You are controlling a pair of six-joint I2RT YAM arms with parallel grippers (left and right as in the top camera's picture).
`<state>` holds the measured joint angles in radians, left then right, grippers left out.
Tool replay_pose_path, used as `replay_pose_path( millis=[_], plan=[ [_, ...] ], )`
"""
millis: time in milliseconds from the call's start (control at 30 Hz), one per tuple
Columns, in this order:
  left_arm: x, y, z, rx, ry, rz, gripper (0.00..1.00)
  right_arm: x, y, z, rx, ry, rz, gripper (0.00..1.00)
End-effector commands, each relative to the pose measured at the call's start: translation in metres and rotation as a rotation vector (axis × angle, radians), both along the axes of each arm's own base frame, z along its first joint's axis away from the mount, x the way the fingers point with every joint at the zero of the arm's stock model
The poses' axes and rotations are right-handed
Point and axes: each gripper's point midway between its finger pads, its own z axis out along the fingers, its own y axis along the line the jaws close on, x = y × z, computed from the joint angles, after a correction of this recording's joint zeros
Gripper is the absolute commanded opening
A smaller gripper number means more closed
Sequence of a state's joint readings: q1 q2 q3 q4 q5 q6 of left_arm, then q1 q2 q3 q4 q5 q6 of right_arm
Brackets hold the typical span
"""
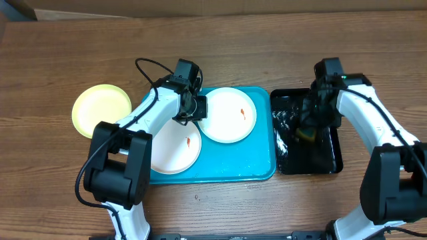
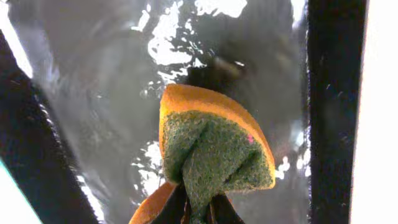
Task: Clean dirty plates on tray and stack at the side
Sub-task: 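Grasp the sponge in the black tray with the right gripper, then carry the sponge onto the white plate and scrub it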
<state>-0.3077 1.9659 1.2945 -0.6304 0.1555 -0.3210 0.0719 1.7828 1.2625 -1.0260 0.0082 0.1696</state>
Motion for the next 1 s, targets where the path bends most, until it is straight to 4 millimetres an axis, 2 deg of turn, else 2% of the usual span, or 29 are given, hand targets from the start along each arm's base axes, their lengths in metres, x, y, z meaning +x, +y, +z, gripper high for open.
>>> replay_pose_path(
  millis=[0, 200, 233, 333, 467, 567, 700, 800, 900, 967],
  plan=[
    [0.006, -0.003, -0.002, -0.001, -0.024, 0.004, 0.04, 0.015, -0.001, 0.027, -0.009, -0.078, 0.041, 0.04],
    [-0.001, -0.004, -0.003, -0.004, 0.004, -0.001, 0.04, 0.006, -0.005, 0.032, -0.037, -0.036, 0.065, 0.04],
    [-0.001, -0.004, -0.003, -0.003, 0.006, -0.002, 0.04, 0.006, -0.008, 0.033, -0.052, -0.037, 0.043, 0.04],
    [-0.003, -0.006, -0.003, -0.002, 0.009, -0.007, 0.04, 0.007, 0.003, 0.033, -0.001, -0.042, 0.056, 0.04],
    [-0.004, -0.009, -0.003, -0.002, 0.007, -0.014, 0.04, 0.008, -0.003, 0.033, -0.041, -0.046, 0.018, 0.04],
    [-0.004, -0.009, -0.003, -0.002, 0.007, -0.015, 0.04, 0.012, 0.019, 0.034, 0.066, -0.064, 0.098, 0.04],
    [-0.004, -0.009, -0.003, -0.002, 0.007, -0.015, 0.04, 0.017, 0.038, 0.044, 0.145, -0.092, 0.168, 0.04],
    [-0.004, -0.009, -0.003, -0.002, 0.007, -0.015, 0.04, 0.030, 0.053, 0.063, 0.203, -0.147, 0.193, 0.04],
    [-0.004, -0.009, -0.003, -0.002, 0.009, -0.015, 0.04, 0.039, 0.079, 0.084, 0.287, -0.198, 0.243, 0.04],
    [-0.004, -0.009, -0.003, -0.002, 0.009, -0.015, 0.04, 0.043, 0.096, 0.091, 0.310, -0.229, 0.283, 0.04]
  ],
)
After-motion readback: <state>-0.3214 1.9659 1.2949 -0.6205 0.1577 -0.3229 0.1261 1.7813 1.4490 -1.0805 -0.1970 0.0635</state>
